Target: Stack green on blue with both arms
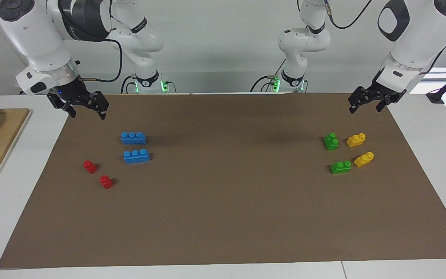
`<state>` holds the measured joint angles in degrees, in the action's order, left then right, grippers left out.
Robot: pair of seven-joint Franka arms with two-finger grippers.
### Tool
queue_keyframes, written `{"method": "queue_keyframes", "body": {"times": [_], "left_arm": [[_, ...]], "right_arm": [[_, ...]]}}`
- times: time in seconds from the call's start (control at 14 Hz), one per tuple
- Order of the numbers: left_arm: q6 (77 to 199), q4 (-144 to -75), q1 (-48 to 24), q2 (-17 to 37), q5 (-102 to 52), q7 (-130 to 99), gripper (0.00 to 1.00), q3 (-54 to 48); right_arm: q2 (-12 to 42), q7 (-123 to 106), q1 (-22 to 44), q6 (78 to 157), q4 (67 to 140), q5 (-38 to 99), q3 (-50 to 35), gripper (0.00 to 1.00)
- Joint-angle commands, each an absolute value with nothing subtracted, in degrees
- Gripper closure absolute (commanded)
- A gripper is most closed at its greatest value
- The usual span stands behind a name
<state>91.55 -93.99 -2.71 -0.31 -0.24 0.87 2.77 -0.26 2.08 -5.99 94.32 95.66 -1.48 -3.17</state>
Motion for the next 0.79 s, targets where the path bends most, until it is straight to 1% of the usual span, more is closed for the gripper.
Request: {"method": "queue_keyframes", "body": {"times": [0.0, 0.43, 0.57, 0.71], "left_arm": [[93.08, -96.24, -2.9, -2.11, -0.18, 0.62, 0.0, 2.99], [92.98, -96.41, -2.81, -2.2, -0.18, 0.53, 0.0, 3.08], [94.04, -97.99, -1.15, -2.98, -0.26, 0.53, 0.0, 3.08], [94.65, -100.97, -1.14, -4.3, -0.26, 0.53, 0.0, 3.08]], "right_arm": [[-0.26, 1.23, -6.68, 93.34, 95.27, -1.41, -3.43, 0.0], [-0.26, 1.32, -6.68, 93.52, 95.27, -1.41, -3.43, 0.0], [-0.26, 1.23, -6.86, 93.34, 95.27, -1.41, -3.16, 0.0], [-0.26, 1.05, -7.64, 93.77, 95.27, -1.41, -3.08, 0.0]]}}
